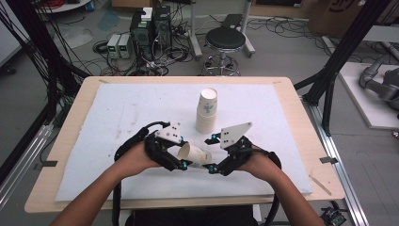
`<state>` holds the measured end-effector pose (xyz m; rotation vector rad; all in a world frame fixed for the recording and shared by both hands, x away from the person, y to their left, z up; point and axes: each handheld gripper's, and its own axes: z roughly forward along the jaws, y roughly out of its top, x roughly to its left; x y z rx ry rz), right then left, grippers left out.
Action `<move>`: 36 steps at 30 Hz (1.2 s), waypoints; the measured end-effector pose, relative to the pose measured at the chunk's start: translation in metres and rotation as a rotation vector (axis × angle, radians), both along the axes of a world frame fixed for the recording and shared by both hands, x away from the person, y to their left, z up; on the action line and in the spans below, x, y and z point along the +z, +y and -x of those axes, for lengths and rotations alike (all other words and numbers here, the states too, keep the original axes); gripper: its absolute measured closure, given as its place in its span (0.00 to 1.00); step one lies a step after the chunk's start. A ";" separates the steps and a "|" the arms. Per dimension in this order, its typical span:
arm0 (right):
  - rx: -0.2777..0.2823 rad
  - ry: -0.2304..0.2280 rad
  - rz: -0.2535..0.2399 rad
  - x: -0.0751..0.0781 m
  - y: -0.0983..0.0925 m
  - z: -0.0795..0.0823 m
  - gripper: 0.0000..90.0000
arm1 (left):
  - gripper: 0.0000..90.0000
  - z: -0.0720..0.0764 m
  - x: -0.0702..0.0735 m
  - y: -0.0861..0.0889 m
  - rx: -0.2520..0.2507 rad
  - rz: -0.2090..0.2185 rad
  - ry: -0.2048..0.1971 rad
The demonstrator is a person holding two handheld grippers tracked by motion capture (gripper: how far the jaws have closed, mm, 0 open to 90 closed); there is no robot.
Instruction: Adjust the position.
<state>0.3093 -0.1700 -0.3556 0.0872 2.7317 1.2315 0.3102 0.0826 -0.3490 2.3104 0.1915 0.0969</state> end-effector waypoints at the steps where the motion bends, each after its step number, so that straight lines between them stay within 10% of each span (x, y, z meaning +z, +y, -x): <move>1: -0.001 -0.002 0.007 0.000 0.000 0.000 0.24 | 0.40 0.000 0.000 -0.001 0.001 -0.008 -0.003; 18: 0.005 -0.032 0.098 -0.006 0.016 -0.001 0.25 | 0.40 -0.002 0.011 -0.018 -0.018 -0.157 -0.022; 36: 0.014 -0.043 0.210 -0.019 0.038 -0.001 0.40 | 0.38 -0.003 0.007 -0.030 -0.023 -0.186 -0.014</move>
